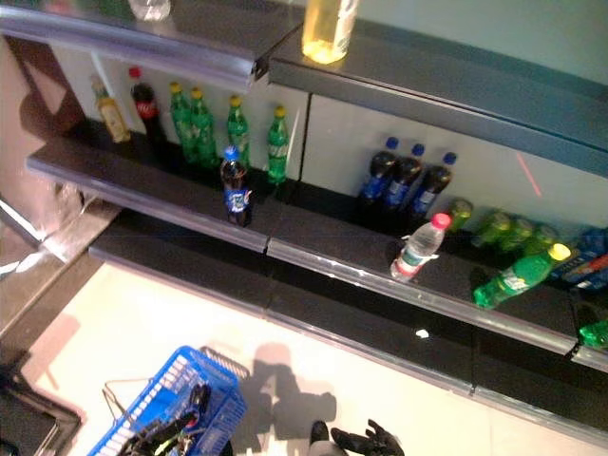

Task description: Pick up the drink and place into the basket.

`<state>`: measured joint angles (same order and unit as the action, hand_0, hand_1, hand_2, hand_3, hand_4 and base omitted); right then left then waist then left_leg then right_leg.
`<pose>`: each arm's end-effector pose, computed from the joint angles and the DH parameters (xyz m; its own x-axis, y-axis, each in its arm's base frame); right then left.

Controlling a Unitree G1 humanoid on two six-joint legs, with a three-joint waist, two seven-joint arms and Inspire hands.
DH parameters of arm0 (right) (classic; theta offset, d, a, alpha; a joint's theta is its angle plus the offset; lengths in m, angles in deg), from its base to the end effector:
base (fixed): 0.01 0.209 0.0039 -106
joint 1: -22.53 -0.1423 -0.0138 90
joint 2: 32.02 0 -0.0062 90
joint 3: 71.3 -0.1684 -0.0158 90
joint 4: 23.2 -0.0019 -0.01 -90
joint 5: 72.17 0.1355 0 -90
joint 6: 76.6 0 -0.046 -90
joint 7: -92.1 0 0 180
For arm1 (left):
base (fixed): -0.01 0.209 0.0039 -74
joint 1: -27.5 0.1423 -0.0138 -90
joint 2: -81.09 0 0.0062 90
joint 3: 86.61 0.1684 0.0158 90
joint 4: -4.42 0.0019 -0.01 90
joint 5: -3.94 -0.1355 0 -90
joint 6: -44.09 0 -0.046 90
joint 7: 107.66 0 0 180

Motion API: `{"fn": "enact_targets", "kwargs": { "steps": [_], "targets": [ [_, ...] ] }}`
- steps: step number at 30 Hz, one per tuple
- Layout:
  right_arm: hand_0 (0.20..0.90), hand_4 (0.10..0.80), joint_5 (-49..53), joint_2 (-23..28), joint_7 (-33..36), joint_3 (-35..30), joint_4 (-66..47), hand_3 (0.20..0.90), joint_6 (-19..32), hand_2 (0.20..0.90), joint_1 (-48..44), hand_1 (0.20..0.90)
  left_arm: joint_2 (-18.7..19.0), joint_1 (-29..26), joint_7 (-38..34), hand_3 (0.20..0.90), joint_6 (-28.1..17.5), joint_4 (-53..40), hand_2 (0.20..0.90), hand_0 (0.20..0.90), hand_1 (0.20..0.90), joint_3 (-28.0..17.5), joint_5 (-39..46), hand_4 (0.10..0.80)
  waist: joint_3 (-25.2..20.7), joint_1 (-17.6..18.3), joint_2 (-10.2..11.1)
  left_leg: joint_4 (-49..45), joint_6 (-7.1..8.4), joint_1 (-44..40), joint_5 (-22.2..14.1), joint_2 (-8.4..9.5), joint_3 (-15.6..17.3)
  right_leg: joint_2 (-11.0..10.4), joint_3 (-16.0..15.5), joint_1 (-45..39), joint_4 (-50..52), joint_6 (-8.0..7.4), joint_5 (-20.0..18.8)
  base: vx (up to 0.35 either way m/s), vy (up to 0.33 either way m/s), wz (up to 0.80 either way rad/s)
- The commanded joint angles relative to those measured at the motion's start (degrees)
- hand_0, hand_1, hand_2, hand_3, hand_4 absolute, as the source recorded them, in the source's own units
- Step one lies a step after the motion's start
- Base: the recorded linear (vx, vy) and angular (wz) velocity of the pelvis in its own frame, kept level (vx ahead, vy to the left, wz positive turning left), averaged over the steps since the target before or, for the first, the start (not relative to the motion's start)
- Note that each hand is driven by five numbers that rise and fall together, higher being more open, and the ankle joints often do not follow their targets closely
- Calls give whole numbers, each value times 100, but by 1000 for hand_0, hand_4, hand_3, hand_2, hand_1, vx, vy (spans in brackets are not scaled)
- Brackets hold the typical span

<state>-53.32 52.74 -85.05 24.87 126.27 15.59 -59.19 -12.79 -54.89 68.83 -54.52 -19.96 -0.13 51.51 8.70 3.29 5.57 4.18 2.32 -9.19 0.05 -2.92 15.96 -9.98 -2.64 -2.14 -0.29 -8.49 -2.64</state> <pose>0.0542 -0.2029 -0.0991 0.4003 -0.1797 -0.8986 0.2295 0.9690 -0.0915 0.0419 0.2313 -0.0970 0.3266 0.3735 -0.8682 -0.7734 0.6336 -0.0184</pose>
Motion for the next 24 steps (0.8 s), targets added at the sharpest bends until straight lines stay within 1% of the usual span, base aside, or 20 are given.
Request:
{"fn": "enact_targets", "kwargs": {
  "steps": [1, 2, 3, 4, 6, 8, 9, 10, 11, 12, 13, 14, 15, 16, 19, 20, 21, 22, 23, 24],
  "targets": [
    [900, 800, 380, 251, 63, -334, 480, 900, 109, 900, -4, 900, 408, -129, -127, 200, -688, -59, 300, 300, 300, -601, 271, 100, 108, 113, 25, -718, -237, 180, -696, 176, 204, -307, -423, 421, 42, -474, -689, -19, -52, -78],
    [900, 800, 256, 237, -13, -464, 614, 900, 55, 900, -19, 900, 414, -83, -178, 200, -730, 45, 300, 300, 300, -764, 434, 100, 121, 88, 24, -631, -223, 69, -697, 151, 338, -353, -646, 455, 120, -510, -802, -64, -60, -76],
    [900, 800, 81, 242, -88, -507, 783, 900, 92, 900, -54, 900, 410, -51, -273, 200, -762, 125, 300, 300, 300, -944, 635, 100, 125, 31, 13, -554, -202, -12, -649, 101, 551, -393, -984, 474, 256, -519, -811, -118, -57, -91],
    [900, 800, 43, 254, -132, -533, 955, 900, 137, 900, -85, 900, 438, -27, -300, 200, -789, 265, 300, 300, 300, -1092, 830, 100, 106, -10, 1, -516, -206, -41, -617, 61, 700, -438, -1150, 488, 413, -510, -805, -146, -85, -114],
    [900, 800, 37, 260, -160, -579, 1088, 900, 109, 900, -124, 900, 478, -24, -344, 200, -855, 418, 300, 300, 300, -1189, 1070, 100, 84, -43, -14, -536, -232, -14, -587, 21, 769, -475, -1174, 511, 649, -470, -757, -103, -99, -106],
    [900, 800, 213, 248, -103, -634, 1294, 900, -4, 900, -174, 900, 535, -55, -428, 200, -911, 648, 300, 300, 300, -1317, 1393, 100, 15, -78, -68, -586, -262, 59, -523, -73, 811, -381, -1214, 441, 897, -340, -472, -108, -197, -66],
    [900, 800, 196, 228, -106, -673, 1355, 900, -9, 900, -189, 900, 518, -63, -445, 200, -938, 724, 300, 300, 300, -1413, 1482, 100, -8, -102, -81, -600, -249, 60, -510, -105, 841, -366, -1309, 393, 897, -293, -376, -116, -272, -44],
    [900, 800, 146, 215, -88, -680, 1394, 900, -13, 900, -211, 900, 498, -55, -492, 200, -942, 763, 300, 300, 300, -1521, 1581, 100, -38, -147, -97, -616, -221, 47, -496, -152, 915, -358, -1500, 301, 820, -243, -234, -78, -206, -46],
    [900, 800, 101, 215, -66, -678, 1404, 900, -11, 900, -226, 900, 484, -55, -503, 200, -960, 801, 300, 300, 300, -1606, 1634, 100, -52, -169, -110, -613, -183, 20, -468, -195, 951, -364, -1568, 221, 757, -216, -191, -7, -255, -58],
    [900, 800, 99, 210, -40, -677, 1408, 900, -37, 900, -254, 900, 475, -66, -534, 200, -970, 847, 300, 300, 300, -1650, 1744, 100, -106, -195, -155, -557, -106, -64, -534, -260, 865, -319, -1541, 71, 676, -241, -9, -46, -335, -68],
    [900, 800, 167, 203, -38, -667, 1441, 900, -29, 900, -287, 900, 470, -94, -554, 200, -998, 886, 300, 300, 300, -1670, 1843, 100, -136, -180, -147, -509, -71, -11, -341, -341, 953, -174, -1554, 49, 602, -84, 30, -27, -305, -55],
    [900, 800, 176, 202, -35, -663, 1446, 900, -26, 900, -290, 900, 469, -100, -552, 200, -995, 896, 300, 300, 300, -1676, 1846, 100, -143, -175, -153, -496, -54, -12, -321, -360, 939, -133, -1533, 35, 596, -60, 60, -73, -350, -47],
    [900, 800, 210, 198, -38, -651, 1451, 900, 1, 900, -304, 900, 461, -122, -533, 200, -1029, 925, 300, 300, 300, -1702, 1903, 100, -177, -161, -168, -470, 13, -5, -242, -447, 883, 24, -1461, -18, 586, 36, 185, -19, -379, -26],
    [900, 800, 236, 194, -50, -644, 1438, 900, 32, 900, -329, 900, 429, -144, -481, 200, -1060, 937, 300, 300, 300, -1795, 1988, 100, -208, -166, -175, -500, 108, 23, -155, -584, 854, 147, -1441, -76, 592, 135, 297, -31, -479, -20],
    [900, 800, 283, 203, -75, -557, 1425, 900, 37, 900, -362, 900, 353, -185, -490, 200, -1087, 965, 300, 300, 300, -1966, 2385, 100, -224, -132, -147, -738, 293, 155, -35, -941, 754, 407, -1344, -106, 570, 363, 446, -55, -420, -11],
    [900, 800, 291, 218, -82, -527, 1405, 900, 17, 900, -366, 900, 333, -181, -494, 200, -1097, 968, 300, 300, 300, -2019, 2525, 100, -217, -133, -137, -818, 330, 199, -13, -1018, 713, 440, -1344, -113, 552, 394, 449, -44, -255, -12],
    [900, 800, 292, 219, -82, -526, 1405, 900, 16, 900, -366, 900, 333, -180, -492, 200, -1097, 969, 300, 300, 300, -2019, 2528, 100, -219, -130, -138, -824, 332, 204, -15, -1021, 710, 442, -1347, -113, 550, 396, 448, -35, -276, -7],
    [900, 800, 382, 237, -80, -473, 1369, 900, -30, 900, -381, 900, 299, -165, -501, 200, -1091, 989, 300, 300, 300, -2146, 2735, 100, -180, -163, -115, -1085, 383, 313, 181, -1146, 564, 556, -1275, -141, 515, 490, 489, -25, -298, -13],
    [900, 800, 414, 249, -79, -440, 1356, 900, -28, 900, -394, 900, 289, -154, -498, 200, -1062, 1032, 300, 300, 300, -2234, 2810, 100, -152, -172, -96, -1320, 398, 425, 236, -1202, 462, 621, -1254, -170, 483, 551, 507, -29, -431, -18],
    [900, 800, 410, 268, -79, -419, 1344, 900, -29, 900, -414, 900, 290, -139, -519, 200, -1043, 1059, 300, 300, 300, -2300, 2909, 100, -120, -206, -62, -1554, 368, 532, 229, -1176, 304, 663, -1200, -201, 451, 604, 517, -16, -458, -29]
  ]
}}
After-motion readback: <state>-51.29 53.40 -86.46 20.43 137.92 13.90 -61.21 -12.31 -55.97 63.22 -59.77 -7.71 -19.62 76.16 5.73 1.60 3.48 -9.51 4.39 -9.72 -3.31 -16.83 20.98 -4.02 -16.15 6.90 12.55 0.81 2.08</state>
